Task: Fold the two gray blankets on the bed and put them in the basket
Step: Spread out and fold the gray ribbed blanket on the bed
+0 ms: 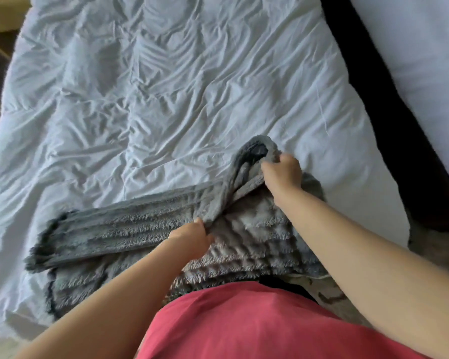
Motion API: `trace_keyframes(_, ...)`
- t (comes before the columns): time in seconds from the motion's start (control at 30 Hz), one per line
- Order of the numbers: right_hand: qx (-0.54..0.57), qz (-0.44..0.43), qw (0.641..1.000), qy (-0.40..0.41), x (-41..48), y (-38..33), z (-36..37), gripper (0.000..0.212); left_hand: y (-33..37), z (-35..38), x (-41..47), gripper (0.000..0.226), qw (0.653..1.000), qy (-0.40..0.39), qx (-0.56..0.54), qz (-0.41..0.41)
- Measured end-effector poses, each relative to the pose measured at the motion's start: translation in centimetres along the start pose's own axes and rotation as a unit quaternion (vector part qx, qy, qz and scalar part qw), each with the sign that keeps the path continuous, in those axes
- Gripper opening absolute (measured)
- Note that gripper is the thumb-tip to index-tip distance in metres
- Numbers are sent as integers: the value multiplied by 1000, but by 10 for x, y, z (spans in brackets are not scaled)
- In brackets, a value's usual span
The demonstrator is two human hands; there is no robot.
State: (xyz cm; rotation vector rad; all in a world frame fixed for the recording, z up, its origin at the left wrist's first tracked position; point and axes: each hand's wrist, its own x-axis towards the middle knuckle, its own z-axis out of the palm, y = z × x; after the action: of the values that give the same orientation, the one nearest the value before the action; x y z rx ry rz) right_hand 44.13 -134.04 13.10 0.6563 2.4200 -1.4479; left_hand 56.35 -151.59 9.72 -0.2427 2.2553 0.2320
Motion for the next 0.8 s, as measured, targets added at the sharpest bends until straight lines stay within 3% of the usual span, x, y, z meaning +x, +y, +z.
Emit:
trace_keyframes(0.07, 150, 122, 981, 23, -22, 22, -12, 4, 9, -12, 6, 59, 997, -8, 70, 39)
trace_keyframes(0.17, 231, 292, 927, 43, -44, 76, -28, 10, 22, -23, 17, 75, 995, 31, 89, 32)
trace_keyframes(0.23, 255, 342, 903, 55, -44, 103, -38, 14, 32, -26, 20, 81, 991, 79, 101, 48)
trace_keyframes(0.43, 117, 331, 936, -8, -41, 126, -60, 13, 70, -23, 35, 71, 966, 96, 93, 220)
trace_keyframes(0.53, 83, 267, 959, -38, -39, 131, -65, 13, 92, -21, 48, 73, 962, 87, 96, 241)
trace_keyframes(0.6, 59, 201, 978, -8, -35, 132, -69, 8, 102, -20, 52, 77, 962, 73, 114, 238)
trace_keyframes(0.7, 96, 178, 979, 34, -20, 125, -74, 33, 108, -13, 49, 78, 960, 52, 132, 242)
trace_keyframes(0.8, 239, 224, 945, 20, 1, 106, -72, 66, 103, -10, 42, 76, 953, 43, 145, 261)
